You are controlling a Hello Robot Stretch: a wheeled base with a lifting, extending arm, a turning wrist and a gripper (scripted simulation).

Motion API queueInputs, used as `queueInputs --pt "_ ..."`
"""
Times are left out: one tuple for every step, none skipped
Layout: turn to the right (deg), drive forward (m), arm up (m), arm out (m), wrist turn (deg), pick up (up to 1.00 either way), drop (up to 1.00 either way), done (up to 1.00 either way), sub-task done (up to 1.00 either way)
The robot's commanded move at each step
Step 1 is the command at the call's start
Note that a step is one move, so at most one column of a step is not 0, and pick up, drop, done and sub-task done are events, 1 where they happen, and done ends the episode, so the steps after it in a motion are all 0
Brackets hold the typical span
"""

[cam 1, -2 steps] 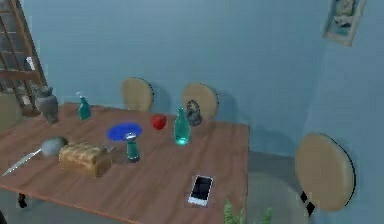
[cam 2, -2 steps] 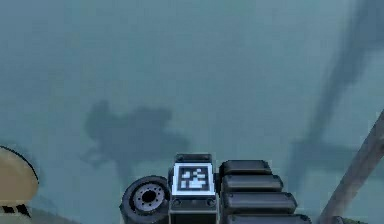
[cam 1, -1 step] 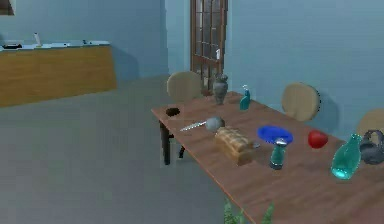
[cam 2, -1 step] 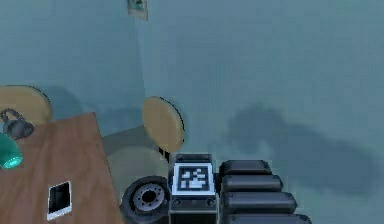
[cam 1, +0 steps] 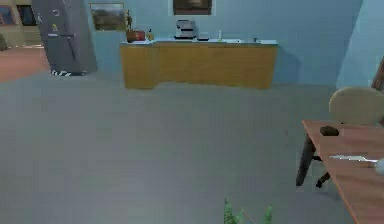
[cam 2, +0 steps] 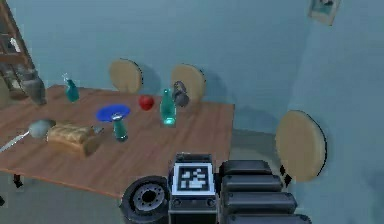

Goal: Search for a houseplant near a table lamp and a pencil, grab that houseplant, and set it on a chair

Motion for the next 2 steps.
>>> queueInputs --pt "45.0 0.0 0.0 0.0 0.0 0.0 0.0 0.0 0.0" --pt "45.0 0.0 0.0 0.0 0.0 0.0 0.0 0.0 0.0"
